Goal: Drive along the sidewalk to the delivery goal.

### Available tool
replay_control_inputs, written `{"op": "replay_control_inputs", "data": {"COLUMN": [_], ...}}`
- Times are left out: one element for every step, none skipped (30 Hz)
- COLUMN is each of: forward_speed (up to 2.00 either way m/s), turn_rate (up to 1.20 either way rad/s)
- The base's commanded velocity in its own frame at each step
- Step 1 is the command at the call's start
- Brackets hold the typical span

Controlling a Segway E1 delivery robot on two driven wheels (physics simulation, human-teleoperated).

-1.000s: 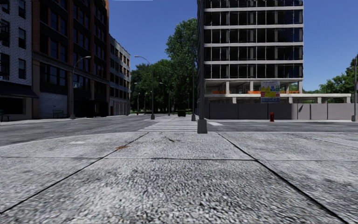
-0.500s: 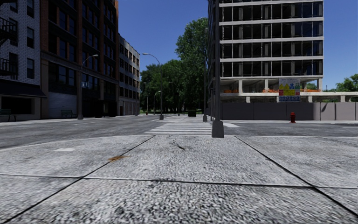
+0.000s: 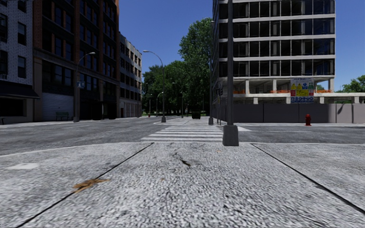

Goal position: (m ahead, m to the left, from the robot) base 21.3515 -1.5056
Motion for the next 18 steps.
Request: {"op": "replay_control_inputs", "data": {"forward_speed": [2.00, 2.00, 2.00, 2.00, 2.00, 2.00, 2.00, 2.00, 2.00, 2.00, 2.00, 2.00, 2.00, 2.00, 2.00, 2.00, 2.00, 2.00], "turn_rate": [0.00, 0.00, 0.00, 0.00, 0.00, 0.00, 0.00, 0.00, 0.00, 0.00, 0.00, 0.00, 0.00, 0.00, 0.00, 0.00, 0.00, 0.00]}}
